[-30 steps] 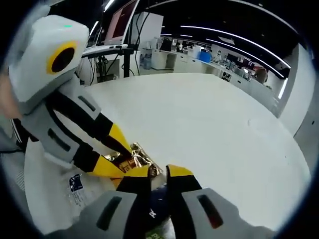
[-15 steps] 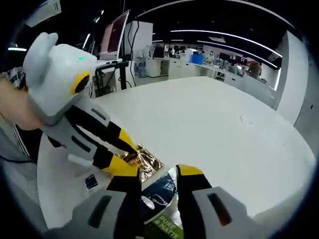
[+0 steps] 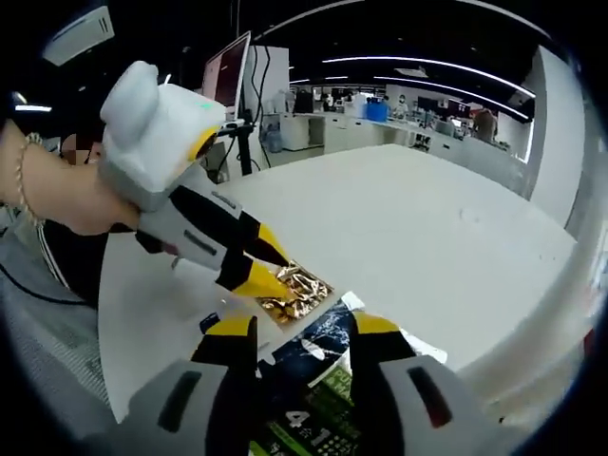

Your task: Arrange the skincare products in the storage area until every visible bottle or jar stands upright without overlapping.

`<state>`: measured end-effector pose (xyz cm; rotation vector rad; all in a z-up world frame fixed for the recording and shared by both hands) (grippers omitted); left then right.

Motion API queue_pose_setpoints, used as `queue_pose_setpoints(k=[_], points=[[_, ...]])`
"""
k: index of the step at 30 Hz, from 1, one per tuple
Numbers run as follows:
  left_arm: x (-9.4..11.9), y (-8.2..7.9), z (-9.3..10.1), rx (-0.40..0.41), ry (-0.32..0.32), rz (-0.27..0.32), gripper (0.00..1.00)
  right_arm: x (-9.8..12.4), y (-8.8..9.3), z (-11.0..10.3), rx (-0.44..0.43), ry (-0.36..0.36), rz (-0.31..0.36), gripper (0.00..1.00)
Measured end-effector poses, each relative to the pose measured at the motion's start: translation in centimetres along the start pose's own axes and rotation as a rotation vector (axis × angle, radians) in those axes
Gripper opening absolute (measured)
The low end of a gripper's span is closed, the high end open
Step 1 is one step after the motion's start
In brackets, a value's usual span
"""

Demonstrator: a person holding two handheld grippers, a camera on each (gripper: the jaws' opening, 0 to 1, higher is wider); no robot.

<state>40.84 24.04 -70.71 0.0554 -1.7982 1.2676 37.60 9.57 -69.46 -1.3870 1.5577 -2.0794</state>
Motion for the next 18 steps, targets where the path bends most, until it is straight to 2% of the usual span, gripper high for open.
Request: queue_pose_setpoints(k=[13,18], points=[[2.4,0.3,1.8,0.034,0.025,0.004,0.32,5.2,2.4,-1.7,-0.042,-0.013,-0.002,0.58],[3.6,0.7,2.7,0.062,0.029,0.003,0.40,7.4,3.5,-2.1,-0.097,-0.012,-0.007,0.68]])
Point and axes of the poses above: the point that each gripper's makers call its tool centre point, and the gripper's own axes: x roughly backward along the fingers, z roughly to its right, y roughly out of its underside, the point moved 8 cm from there along x, roughly backward along the fingers, and after that the axes turned 1 degree about -x, right-handed, at the moved point
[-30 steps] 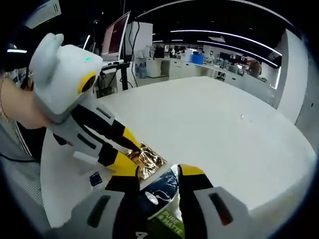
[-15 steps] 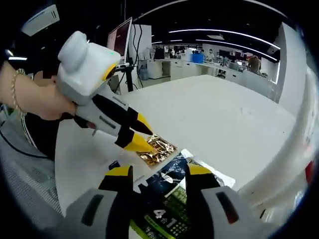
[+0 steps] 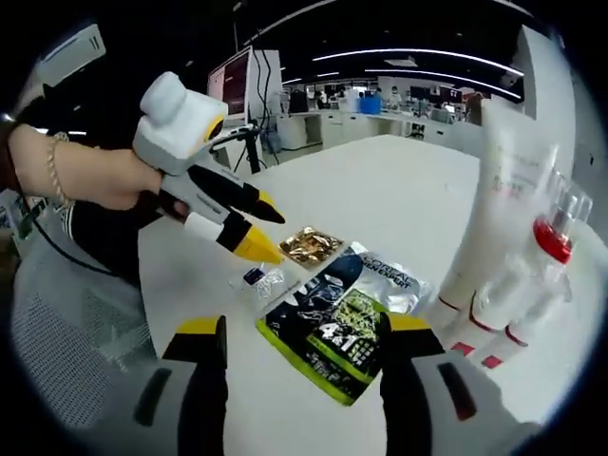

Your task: Arrange the skincare products in the storage area until every visible bottle or jar stands upright without overlapping.

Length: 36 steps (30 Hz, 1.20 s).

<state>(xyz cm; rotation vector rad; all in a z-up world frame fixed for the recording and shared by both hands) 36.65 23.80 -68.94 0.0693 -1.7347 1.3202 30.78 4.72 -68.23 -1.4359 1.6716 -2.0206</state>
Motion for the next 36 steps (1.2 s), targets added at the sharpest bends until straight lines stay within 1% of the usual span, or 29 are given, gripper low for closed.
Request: queue_pose_setpoints(k=[2,5,10,14,16,18,21,25,27,29,31,33,36], points=[[0.5,0.1,0.4,0.012,-0.001,0.002,0.44,0.9,0.6,0.2,-0.027,0.012,-0.002,0.71],[1.4,0.5,1.0,0.023,-0.004,0.005,0.50,2.3,1.3,0.6,-0.063,0.039,-0.004,0.74],[2.7,1.1,1.8,0.055,-0.004,0.012,0.57,4.9,2.0,1.7,-0.109,0.095,0.008,0.82],[4.1,1.3,2.6,0.088,-0.001,0.026,0.65,7.4,2.1,2.9,-0.147,0.167,0.049,0.86],[4.7,1.4,3.0,0.094,0.000,0.032,0.68,8.4,2.3,3.4,-0.156,0.193,0.058,0.87],[5.2,1.6,3.3,0.102,0.002,0.035,0.69,9.1,2.4,3.6,-0.162,0.211,0.068,0.88],[6.1,1.9,3.9,0.118,0.002,0.044,0.71,10.3,2.4,4.1,-0.187,0.255,0.103,0.88],[7.2,2.5,4.7,0.154,0.001,0.070,0.76,11.4,2.6,4.0,-0.210,0.281,0.128,0.90],[7.8,2.8,5.1,0.163,0.002,0.067,0.78,11.8,2.7,3.8,-0.215,0.288,0.136,0.90],[8.3,3.1,5.4,0.172,0.000,0.067,0.80,12.0,2.9,3.6,-0.222,0.294,0.140,0.90],[8.5,3.3,5.6,0.193,0.004,0.083,0.84,12.3,2.8,3.6,-0.226,0.296,0.132,0.91],[8.8,3.3,5.8,0.205,0.007,0.093,0.86,12.8,2.2,3.6,-0.239,0.312,0.177,0.93],[9.1,3.3,6.2,0.207,0.008,0.107,0.91,13.4,2.3,3.5,-0.245,0.317,0.189,0.95]])
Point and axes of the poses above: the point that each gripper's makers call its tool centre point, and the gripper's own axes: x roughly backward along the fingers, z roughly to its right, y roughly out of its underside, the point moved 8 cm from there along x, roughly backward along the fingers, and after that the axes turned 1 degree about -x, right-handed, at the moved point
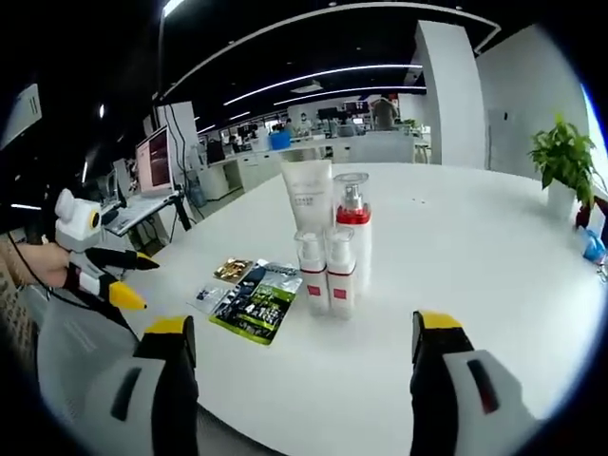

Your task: Arrange the skincare products in the storage area until every visible bottle or jar stands upright without overlapping.

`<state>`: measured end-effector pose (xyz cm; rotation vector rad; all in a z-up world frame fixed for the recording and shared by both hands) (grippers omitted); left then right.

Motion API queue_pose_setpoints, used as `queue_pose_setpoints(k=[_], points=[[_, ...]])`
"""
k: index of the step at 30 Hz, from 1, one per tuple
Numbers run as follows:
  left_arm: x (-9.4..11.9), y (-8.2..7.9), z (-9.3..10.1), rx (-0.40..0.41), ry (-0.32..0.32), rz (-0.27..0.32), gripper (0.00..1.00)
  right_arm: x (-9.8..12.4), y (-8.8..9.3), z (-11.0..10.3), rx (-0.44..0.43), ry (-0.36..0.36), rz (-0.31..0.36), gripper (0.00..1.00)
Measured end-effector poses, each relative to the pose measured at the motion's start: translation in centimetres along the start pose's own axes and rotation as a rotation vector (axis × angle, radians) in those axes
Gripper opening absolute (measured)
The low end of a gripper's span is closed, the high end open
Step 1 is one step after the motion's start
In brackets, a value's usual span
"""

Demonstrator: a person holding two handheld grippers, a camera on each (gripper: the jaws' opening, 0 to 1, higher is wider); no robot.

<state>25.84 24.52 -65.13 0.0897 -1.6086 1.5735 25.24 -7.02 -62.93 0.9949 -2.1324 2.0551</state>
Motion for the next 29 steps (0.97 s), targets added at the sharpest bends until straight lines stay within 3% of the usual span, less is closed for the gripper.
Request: queue_pose_setpoints(k=[10,15,29], points=[[0.7,1.0,1.2,-0.012,0.011,-0.010,0.97,0.5,0.1,0.1,0.016,-0.007,0.003,1.00],[0.8,0.5,1.4,-0.012,0.008,0.011,0.97,0.6,0.3,0.3,0.007,-0.006,0.000,1.00],[1.0,0.6,1.4,-0.019,0.005,0.001,0.96,0.7,0.3,0.3,0.013,-0.008,0.007,1.00]])
Point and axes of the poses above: the point that each gripper's makers call its tool centre point, and the gripper's own axes: x roughly backward along the fingers, z roughly to its right, y roughly out of its underside, the point moved 8 cm from there along x, roughly backward along the fingers, and after that the axes turned 1 degree about -x, right-handed, at the moved point
